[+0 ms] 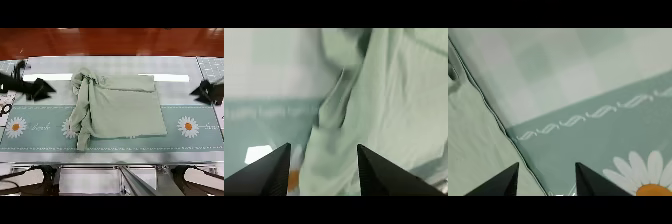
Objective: Fold the shirts.
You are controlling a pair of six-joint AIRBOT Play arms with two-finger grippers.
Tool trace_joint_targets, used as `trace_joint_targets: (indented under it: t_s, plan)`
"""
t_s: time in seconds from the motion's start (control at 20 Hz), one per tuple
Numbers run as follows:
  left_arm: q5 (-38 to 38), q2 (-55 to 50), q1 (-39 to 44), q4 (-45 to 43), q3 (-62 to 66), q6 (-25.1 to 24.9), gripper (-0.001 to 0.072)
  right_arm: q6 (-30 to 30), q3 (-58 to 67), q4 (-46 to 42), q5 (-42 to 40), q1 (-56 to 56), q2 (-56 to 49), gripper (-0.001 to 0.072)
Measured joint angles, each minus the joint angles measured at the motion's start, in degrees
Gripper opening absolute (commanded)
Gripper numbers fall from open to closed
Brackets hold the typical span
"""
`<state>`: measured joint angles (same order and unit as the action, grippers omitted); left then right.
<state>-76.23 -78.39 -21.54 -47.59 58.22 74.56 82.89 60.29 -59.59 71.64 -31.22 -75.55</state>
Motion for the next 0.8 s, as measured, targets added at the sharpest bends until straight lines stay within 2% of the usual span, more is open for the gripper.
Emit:
trace_joint_targets:
  t_s: [0.15,0.3,0.7,0.75,0.8]
  plan:
    - [1.4,7.1,-2.7,6.1,-16.8,-3.7,0.0509,-4.9,-12.3,5.2,-2.5,-1.8,6.3,0.0410]
    - [2.4,9.5,-2.4,10.0,-26.1,-5.9,0.0508,-7.8,-18.3,8.2,-3.2,-2.5,9.3,0.0410]
    - [6.2,9.2,4.0,13.4,-31.8,-7.7,0.0498,-10.1,-21.8,10.3,-1.6,-2.9,11.1,0.0410]
    - [6.8,9.0,4.5,14.2,-31.9,-8.2,0.0397,-10.2,-21.9,10.4,-1.6,-2.9,11.1,0.0410]
    - [7.5,8.9,4.8,15.2,-32.0,-8.6,0.0147,-10.3,-22.0,10.4,-1.6,-2.9,11.1,0.0410]
